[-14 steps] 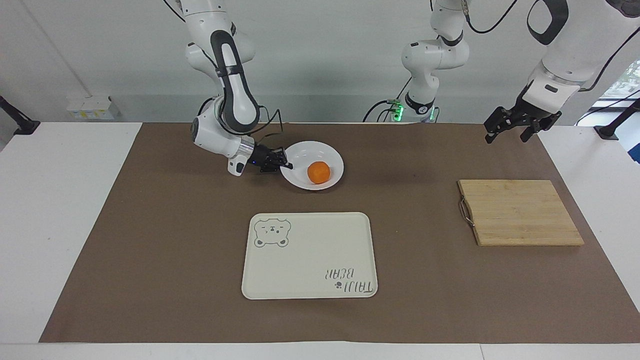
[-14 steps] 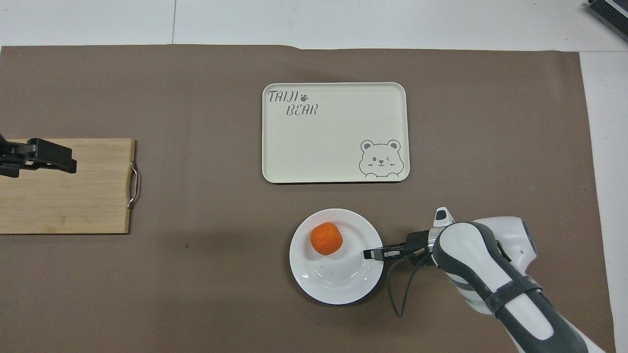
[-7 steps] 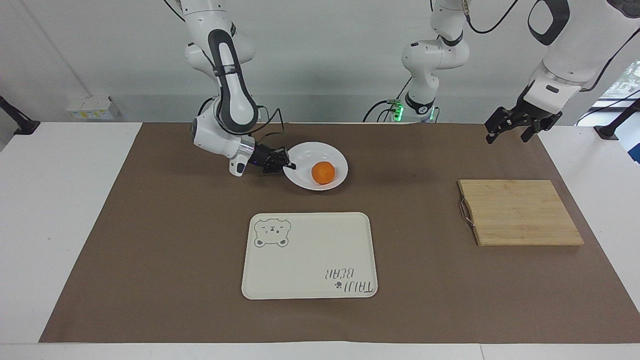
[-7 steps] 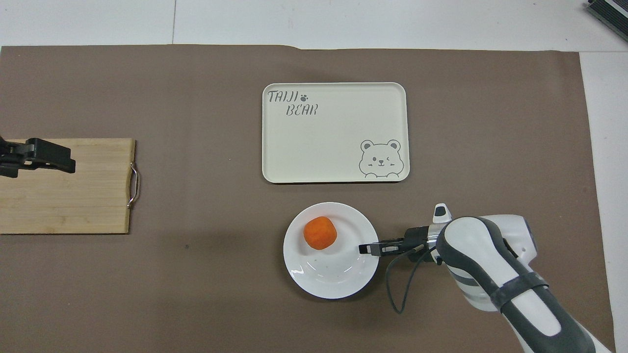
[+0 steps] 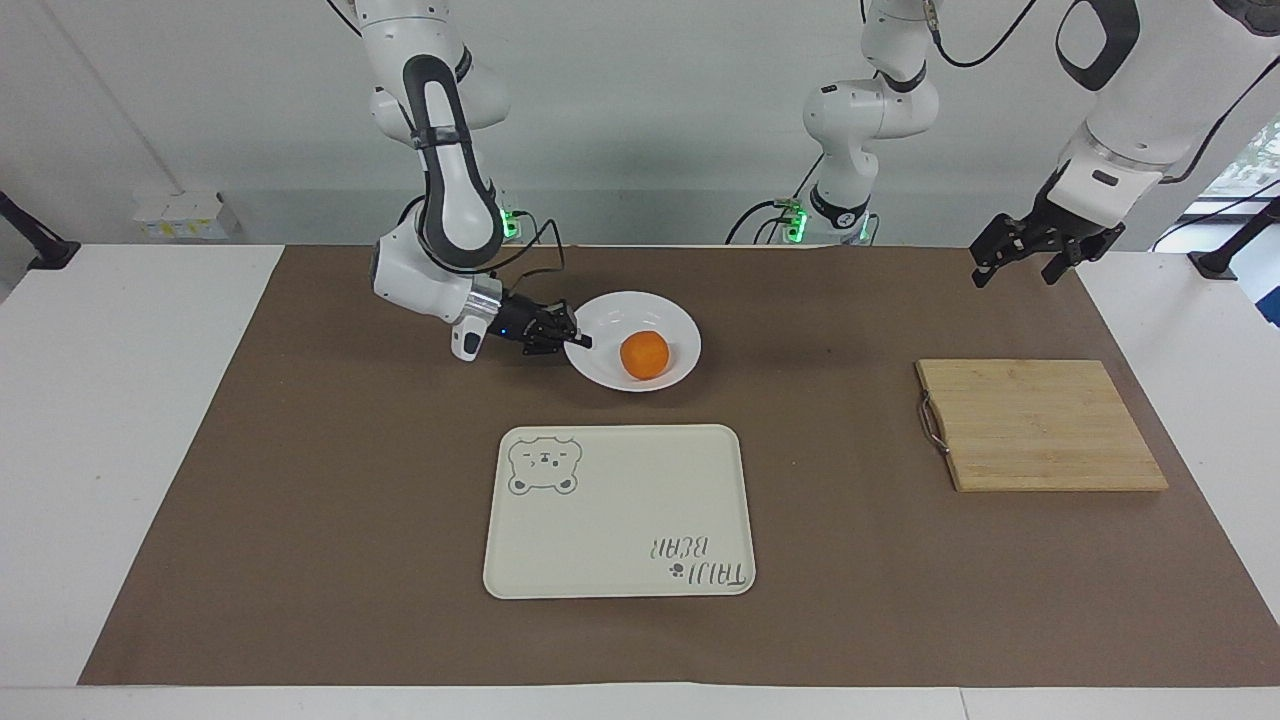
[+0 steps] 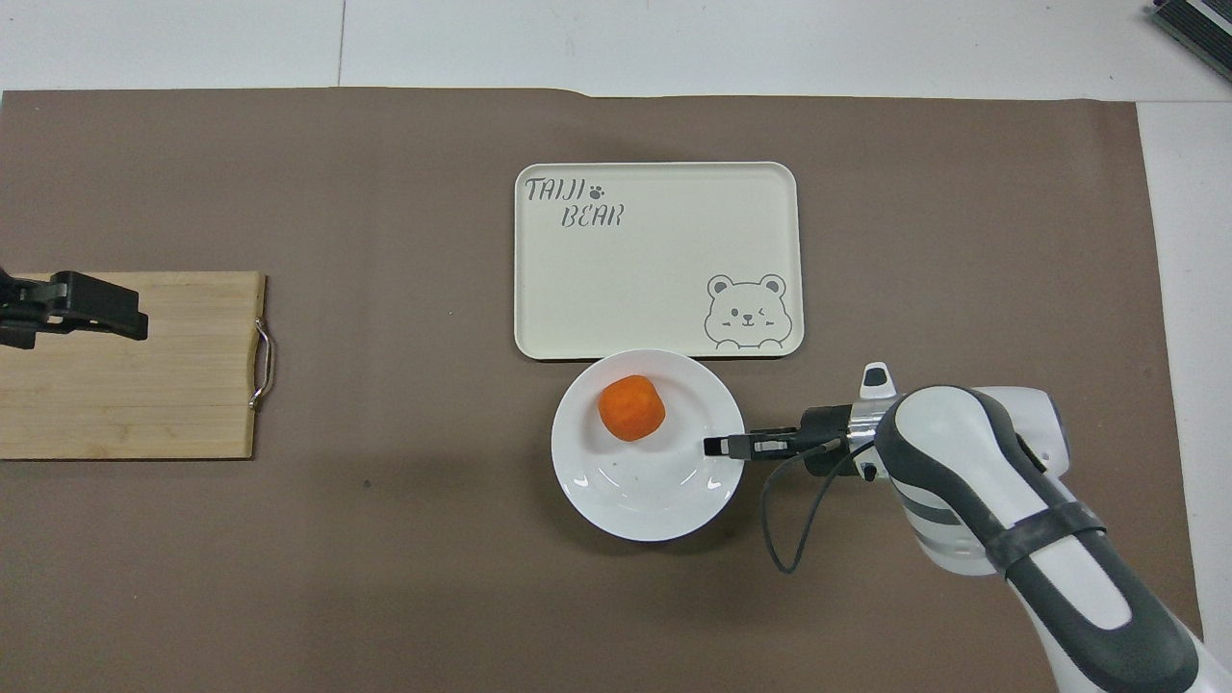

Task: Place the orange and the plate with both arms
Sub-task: 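Slide the plate with the right gripper onto the bear tray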

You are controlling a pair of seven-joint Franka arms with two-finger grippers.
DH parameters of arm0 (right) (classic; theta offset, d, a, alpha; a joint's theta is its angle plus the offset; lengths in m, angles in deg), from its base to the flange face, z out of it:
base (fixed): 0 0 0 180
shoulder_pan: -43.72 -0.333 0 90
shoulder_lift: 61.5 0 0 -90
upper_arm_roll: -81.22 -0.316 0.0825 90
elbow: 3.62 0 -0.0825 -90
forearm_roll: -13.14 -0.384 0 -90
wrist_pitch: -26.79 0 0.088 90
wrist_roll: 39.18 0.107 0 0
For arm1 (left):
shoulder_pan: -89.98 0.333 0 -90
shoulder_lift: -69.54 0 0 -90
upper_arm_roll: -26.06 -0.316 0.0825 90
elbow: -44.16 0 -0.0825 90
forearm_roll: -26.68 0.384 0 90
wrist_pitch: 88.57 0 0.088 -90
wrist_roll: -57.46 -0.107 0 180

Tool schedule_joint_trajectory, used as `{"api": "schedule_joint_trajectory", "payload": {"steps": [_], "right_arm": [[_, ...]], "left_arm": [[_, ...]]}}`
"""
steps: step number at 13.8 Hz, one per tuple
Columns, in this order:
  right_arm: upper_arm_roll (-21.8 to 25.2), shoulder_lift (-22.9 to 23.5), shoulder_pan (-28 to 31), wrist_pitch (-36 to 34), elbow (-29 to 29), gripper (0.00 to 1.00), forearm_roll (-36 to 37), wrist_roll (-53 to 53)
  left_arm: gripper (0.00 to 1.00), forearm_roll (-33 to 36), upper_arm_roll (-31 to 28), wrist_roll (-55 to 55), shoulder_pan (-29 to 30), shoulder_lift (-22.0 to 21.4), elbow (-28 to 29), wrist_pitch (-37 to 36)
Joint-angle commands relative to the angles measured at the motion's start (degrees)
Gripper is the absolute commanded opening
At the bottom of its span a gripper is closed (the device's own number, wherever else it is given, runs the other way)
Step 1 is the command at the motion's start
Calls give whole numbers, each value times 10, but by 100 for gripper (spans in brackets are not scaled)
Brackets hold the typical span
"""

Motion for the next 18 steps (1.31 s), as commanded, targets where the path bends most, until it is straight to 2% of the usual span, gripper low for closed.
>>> {"api": "schedule_joint_trajectory", "payload": {"steps": [1,3,6,7,12,14,18], "right_arm": [[-1,52,9,-17,-83,0,-8,60],[-1,80,12,-18,-139,0,-1,117],[-1,138,22,-20,-258,0,70,212],[0,161,30,-27,-294,0,73,234],[-2,281,41,-21,-429,0,66,245],[-3,312,41,-21,-457,0,57,245],[-2,312,43,-21,-450,0,63,229]], "left_arm": [[100,6,0,6,2,7,-16,-15],[100,6,0,6,2,7,-16,-15],[100,7,0,6,2,7,-16,-15],[100,7,0,6,2,7,-16,-15],[100,6,0,6,2,7,-16,-15],[100,6,0,6,2,7,-16,-15],[100,7,0,6,2,7,-16,-15]]}}
